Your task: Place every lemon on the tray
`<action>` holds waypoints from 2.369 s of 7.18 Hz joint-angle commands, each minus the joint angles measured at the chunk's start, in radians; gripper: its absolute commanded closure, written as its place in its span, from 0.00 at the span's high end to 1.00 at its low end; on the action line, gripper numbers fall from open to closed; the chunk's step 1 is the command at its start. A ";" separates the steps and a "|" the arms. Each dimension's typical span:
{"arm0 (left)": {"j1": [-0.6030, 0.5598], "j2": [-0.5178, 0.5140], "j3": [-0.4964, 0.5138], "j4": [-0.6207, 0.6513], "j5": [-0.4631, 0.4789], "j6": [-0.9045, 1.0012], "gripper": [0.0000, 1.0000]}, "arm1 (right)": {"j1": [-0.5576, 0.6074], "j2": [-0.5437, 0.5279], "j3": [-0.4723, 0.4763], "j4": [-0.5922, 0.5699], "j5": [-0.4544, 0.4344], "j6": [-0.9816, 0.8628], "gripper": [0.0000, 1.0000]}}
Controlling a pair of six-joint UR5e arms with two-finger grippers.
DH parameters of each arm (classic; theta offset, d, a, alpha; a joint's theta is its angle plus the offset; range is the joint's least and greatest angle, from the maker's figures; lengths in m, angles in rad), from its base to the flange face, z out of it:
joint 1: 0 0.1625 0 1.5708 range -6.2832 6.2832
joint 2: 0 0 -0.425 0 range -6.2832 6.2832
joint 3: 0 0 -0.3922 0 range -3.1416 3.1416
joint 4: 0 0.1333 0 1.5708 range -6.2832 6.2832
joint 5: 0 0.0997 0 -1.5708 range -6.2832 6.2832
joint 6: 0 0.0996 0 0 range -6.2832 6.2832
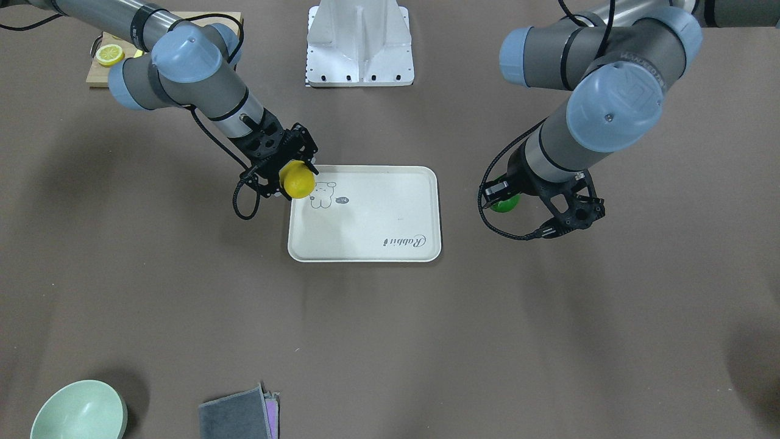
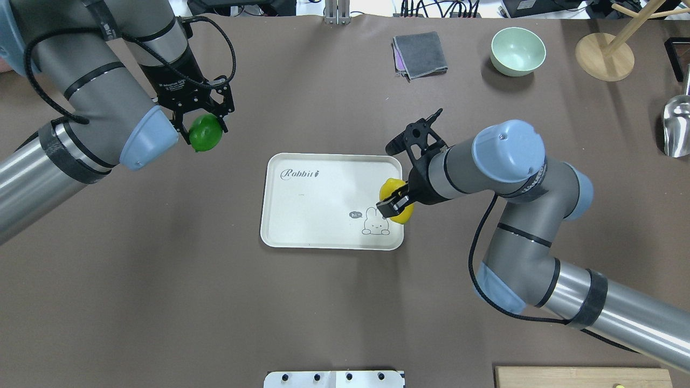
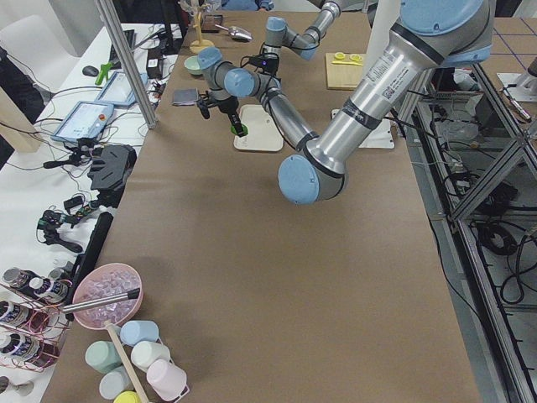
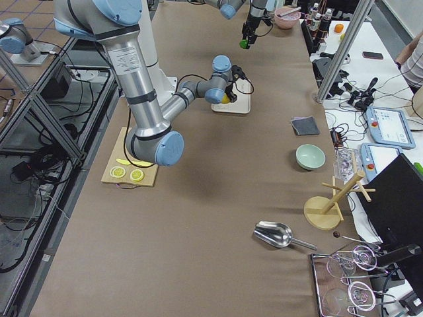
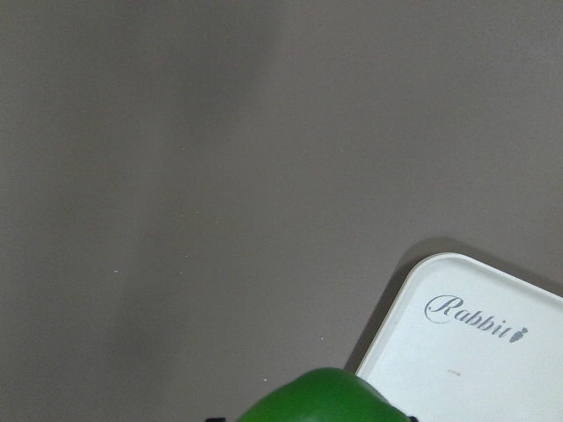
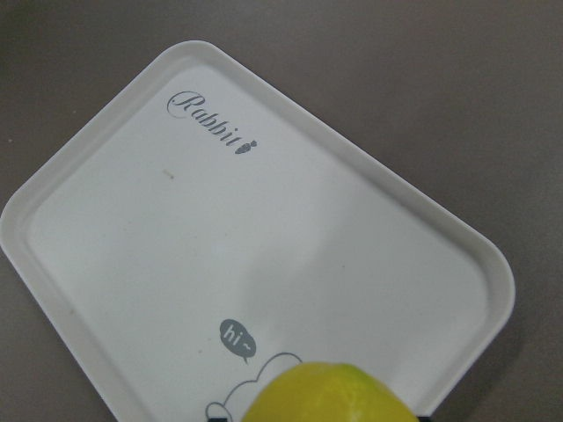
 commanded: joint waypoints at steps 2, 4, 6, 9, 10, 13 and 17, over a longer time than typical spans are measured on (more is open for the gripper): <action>0.052 -0.024 0.004 -0.028 0.037 -0.072 0.00 | -0.062 -0.001 -0.004 0.000 -0.070 -0.002 0.23; 0.089 -0.038 0.046 -0.092 0.051 -0.155 0.00 | -0.063 0.001 -0.005 0.000 -0.071 -0.002 0.36; 0.129 -0.059 0.061 -0.109 0.091 -0.201 0.00 | -0.063 0.012 0.007 0.002 -0.158 0.000 0.41; 0.167 -0.088 0.069 -0.109 0.124 -0.253 0.00 | -0.072 0.018 -0.002 0.054 -0.242 0.004 0.75; 0.195 -0.117 0.092 -0.111 0.144 -0.288 0.00 | -0.072 0.018 -0.002 0.054 -0.242 0.010 0.95; 0.230 -0.141 0.147 -0.172 0.177 -0.353 0.00 | -0.059 0.018 0.002 0.054 -0.239 0.004 0.99; 0.299 -0.167 0.231 -0.278 0.250 -0.456 0.01 | 0.061 0.001 0.006 0.048 -0.072 -0.003 0.99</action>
